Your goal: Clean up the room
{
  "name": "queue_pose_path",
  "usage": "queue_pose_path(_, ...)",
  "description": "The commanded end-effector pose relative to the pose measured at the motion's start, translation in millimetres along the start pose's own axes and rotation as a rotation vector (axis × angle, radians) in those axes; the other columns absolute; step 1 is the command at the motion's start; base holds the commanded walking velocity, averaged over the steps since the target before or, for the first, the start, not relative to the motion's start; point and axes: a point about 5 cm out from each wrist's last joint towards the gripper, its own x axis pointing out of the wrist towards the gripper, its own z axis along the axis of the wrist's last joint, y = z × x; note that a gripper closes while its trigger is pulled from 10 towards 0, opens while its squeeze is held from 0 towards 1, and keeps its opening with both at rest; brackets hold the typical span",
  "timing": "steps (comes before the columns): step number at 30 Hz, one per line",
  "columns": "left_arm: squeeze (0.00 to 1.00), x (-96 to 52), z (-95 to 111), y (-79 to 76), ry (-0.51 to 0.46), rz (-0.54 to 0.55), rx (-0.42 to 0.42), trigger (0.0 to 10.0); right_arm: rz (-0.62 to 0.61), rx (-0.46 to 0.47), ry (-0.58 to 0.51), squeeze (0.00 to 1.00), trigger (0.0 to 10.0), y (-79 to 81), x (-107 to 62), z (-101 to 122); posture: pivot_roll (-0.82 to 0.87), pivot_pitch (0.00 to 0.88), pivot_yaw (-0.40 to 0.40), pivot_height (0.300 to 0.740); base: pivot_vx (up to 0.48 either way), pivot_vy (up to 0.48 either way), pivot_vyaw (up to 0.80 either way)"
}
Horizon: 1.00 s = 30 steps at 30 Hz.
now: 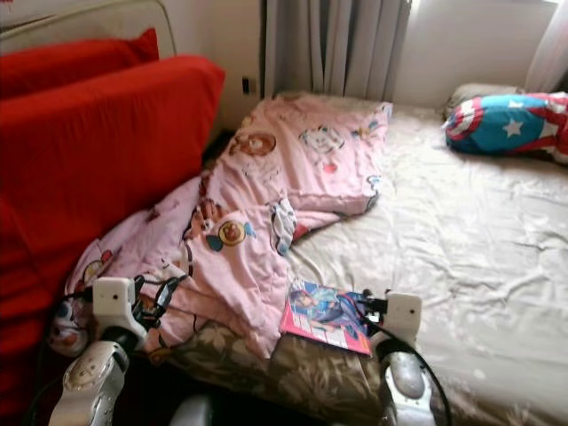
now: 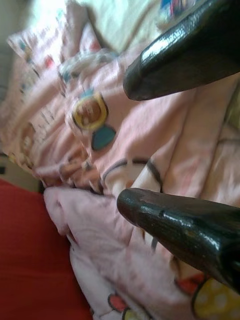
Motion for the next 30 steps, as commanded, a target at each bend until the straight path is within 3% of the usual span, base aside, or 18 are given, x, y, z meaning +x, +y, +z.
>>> queue_pose_path(1, 0.00, 4.3, 5, -8.1, -0.017, -0.024, -0.012, 10.0, -0.048, -0.002, 0.020, 0.00, 10.0, -15.8, -3.7, -4, 0.02, 0.006, -0.031, 0.619, 0.326, 0.000, 0.00)
queue_pose_path(6, 0.00, 4.3, 6, -7.6, -0.020, -0.021, -0.008, 10.0, -0.081, 0.010, 0.051, 0.00, 10.0, -19.0, -1.0, -6, 0.03, 0.021, -0.028, 0.619, 0.199, 0.000, 0.00)
queue_pose_path(10, 0.00, 4.0, 7, -7.6, -0.021, -0.022, -0.003, 10.0, -0.099, 0.070, 0.075, 0.00, 10.0, -20.5, 2.0, -8, 0.03, 0.034, -0.025, 0.619, 0.000, 0.000, 0.00)
queue_pose_path(11, 0.00, 3.9, 8, -7.7, -0.021, -0.023, -0.002, 10.0, -0.098, 0.088, 0.089, 0.10, 10.0, -20.4, 3.1, -9, 0.03, 0.043, -0.023, 0.619, 0.000, 0.000, 0.00)
queue_pose_path(12, 0.00, 3.8, 8, -7.7, -0.022, -0.024, -0.002, 10.0, -0.097, 0.100, 0.098, 0.10, 10.0, -20.4, 3.8, -10, 0.03, 0.043, -0.023, 0.619, 0.000, 0.000, 0.00)
queue_pose_path(13, 0.00, 2.8, 9, -7.4, -0.023, -0.025, -0.001, 10.0, -0.102, 0.130, 0.120, 1.00, 10.0, -20.8, 4.8, -12, 0.04, 0.054, -0.017, 0.619, 0.000, 0.000, 0.00)
queue_pose_path(20, 0.00, -0.7, 8, -6.7, -0.013, -0.033, 0.008, 10.0, -0.193, 0.191, 0.225, 1.00, 10.0, -26.8, 10.8, -17, 0.05, 0.087, -0.003, 0.619, 0.000, 0.000, 0.00)
queue_pose_path(30, 0.00, -9.8, 12, -5.4, -0.007, -0.044, 0.019, 10.0, -0.265, 0.304, 0.268, 1.00, 10.0, -29.3, 17.7, -14, 0.11, 0.134, 0.010, 0.619, 0.000, 0.000, 0.00)
